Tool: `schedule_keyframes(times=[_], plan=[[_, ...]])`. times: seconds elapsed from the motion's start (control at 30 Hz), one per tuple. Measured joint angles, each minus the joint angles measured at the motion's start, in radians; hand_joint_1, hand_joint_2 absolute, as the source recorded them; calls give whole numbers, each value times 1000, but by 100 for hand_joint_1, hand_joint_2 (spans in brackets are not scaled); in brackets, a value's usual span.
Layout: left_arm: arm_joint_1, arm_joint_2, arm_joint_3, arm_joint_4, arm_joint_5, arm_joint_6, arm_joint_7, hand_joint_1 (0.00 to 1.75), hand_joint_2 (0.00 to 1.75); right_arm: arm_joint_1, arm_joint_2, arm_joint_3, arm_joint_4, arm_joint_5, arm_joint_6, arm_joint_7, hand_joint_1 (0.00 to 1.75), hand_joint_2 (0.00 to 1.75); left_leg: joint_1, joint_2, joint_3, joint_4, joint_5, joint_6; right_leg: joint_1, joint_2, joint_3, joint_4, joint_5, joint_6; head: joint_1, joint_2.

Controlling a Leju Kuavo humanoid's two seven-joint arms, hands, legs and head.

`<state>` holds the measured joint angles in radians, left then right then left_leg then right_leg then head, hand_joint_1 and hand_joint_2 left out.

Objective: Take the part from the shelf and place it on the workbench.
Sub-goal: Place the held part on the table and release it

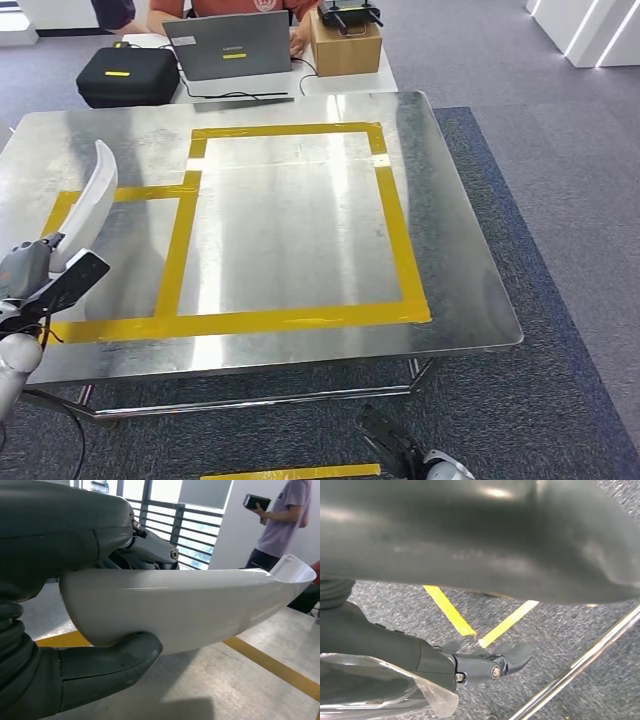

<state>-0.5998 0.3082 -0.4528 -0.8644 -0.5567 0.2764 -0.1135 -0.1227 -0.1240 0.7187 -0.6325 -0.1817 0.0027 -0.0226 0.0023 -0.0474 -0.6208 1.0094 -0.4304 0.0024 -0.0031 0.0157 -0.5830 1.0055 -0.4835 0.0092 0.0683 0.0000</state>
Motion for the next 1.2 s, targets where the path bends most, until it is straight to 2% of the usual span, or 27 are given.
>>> schedule_keyframes(times=[0.03, 0.07, 0.2, 0.7, 0.83, 1.03, 1.2], plan=[[0, 0, -1, 0, 0, 2, 0, 0, 175, 1, 0, 0, 0, 0, 0, -5, 0, 0, 0, 0, 0, 0, 0, 0, 0, 0, 0, 0, 0, 0, 0, 0], [0, -1, -3, 0, -1, 5, -1, 0, 175, 1, 0, 0, 1, 0, 0, -9, 0, 0, 0, 0, 0, 0, 0, 0, 0, 0, 0, 0, 0, 0, 0, 0], [-4, -3, -5, 0, 8, 18, -10, 0, 0, 0, 0, 1, 4, 0, -3, -17, 0, 0, 0, 0, 0, 0, 0, 0, 0, 0, 0, 0, 0, 0, 0, 0], [-9, -16, 14, -14, 78, 130, -72, 0, 0, -2, 1, 4, 12, -1, -10, -24, 0, 0, 0, 0, 0, 0, 0, 0, 0, 0, 0, 0, 0, 0, 0, 0], [-8, -19, 36, -37, 104, 192, -102, 0, 0, -3, 1, 5, 15, -2, -11, -30, 0, 0, 0, 0, 0, 0, 0, 0, 0, 0, 0, 0, 0, 0, 0, 0], [-4, -21, 62, -65, 123, 217, -122, 0, 0, -3, 1, 6, 20, -3, -12, -33, 0, 0, 0, 0, 0, 0, 0, 0, 0, 0, 0, 0, 0, 0, 0, 0], [8, -21, 91, -113, 173, 272, -173, 0, 0, -2, 1, 8, 22, -6, -13, -34, 0, 0, 0, 0, 0, 0, 0, 0, 0, -1, 0, 0, 0, 0, 0, 0]])
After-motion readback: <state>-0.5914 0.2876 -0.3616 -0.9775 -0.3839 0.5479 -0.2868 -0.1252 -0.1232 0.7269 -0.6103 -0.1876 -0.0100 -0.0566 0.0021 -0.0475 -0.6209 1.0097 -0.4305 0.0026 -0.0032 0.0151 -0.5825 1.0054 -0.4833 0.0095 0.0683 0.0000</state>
